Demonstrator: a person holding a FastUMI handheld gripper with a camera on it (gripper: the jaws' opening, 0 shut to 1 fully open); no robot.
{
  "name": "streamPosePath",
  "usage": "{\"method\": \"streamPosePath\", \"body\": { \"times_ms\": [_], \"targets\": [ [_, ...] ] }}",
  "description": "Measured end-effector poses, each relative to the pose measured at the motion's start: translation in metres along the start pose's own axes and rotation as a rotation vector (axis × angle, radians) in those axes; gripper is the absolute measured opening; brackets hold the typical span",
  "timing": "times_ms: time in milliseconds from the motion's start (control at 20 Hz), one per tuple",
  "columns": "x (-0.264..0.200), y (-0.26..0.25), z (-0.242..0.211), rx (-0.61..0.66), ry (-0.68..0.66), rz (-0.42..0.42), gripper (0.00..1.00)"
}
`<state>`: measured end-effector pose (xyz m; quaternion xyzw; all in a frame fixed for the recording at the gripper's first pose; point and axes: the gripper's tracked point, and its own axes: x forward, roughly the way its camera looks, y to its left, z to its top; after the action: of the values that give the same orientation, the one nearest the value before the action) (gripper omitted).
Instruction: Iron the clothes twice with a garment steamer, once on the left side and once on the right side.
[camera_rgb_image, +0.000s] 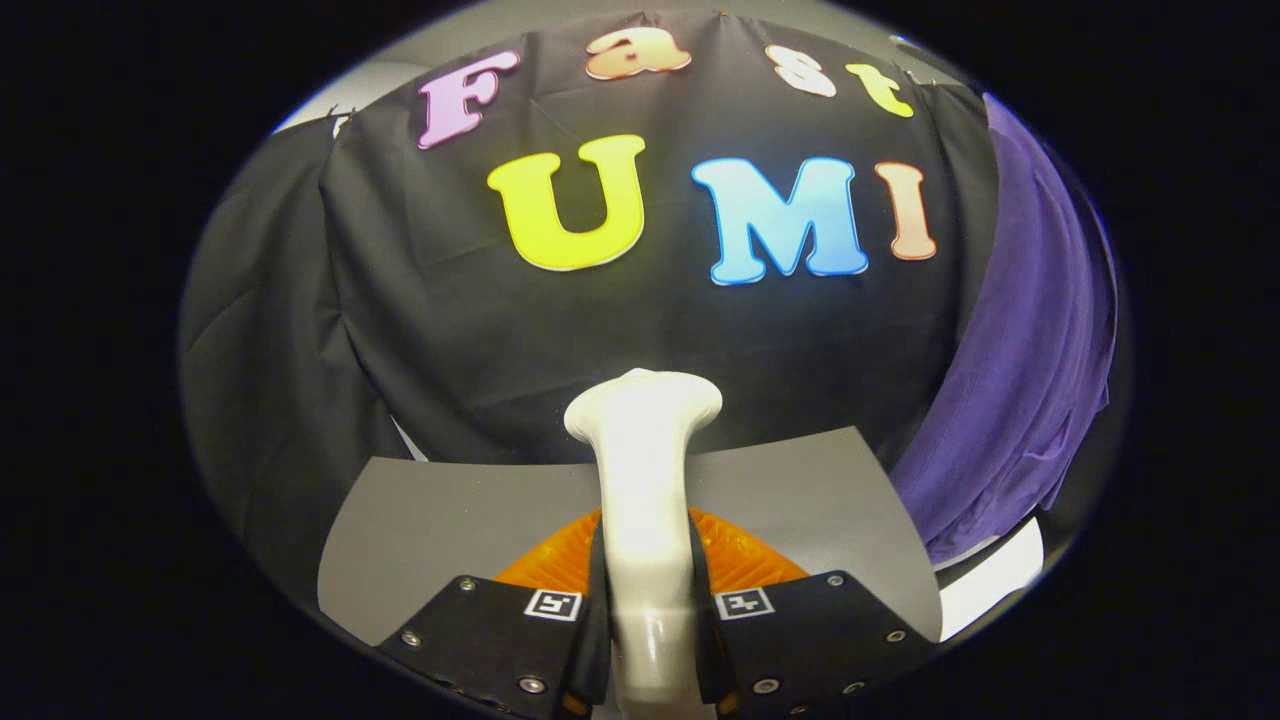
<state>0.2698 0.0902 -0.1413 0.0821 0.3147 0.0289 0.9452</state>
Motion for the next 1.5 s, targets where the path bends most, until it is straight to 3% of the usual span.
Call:
{"method": "streamPosePath", "body": {
  "times_ms": [550, 850, 1200, 1500],
  "targets": [
    [-0.183, -0.043, 0.016, -0.051, -0.280, 0.120, 0.34],
    [-0.250, -0.099, -0.004, -0.059, -0.317, 0.116, 0.34],
    [-0.294, -0.151, -0.036, -0.051, -0.331, 0.121, 0.33],
    [-0.300, -0.180, 0.012, -0.035, -0.430, 0.074, 0.33]
  ]
}}
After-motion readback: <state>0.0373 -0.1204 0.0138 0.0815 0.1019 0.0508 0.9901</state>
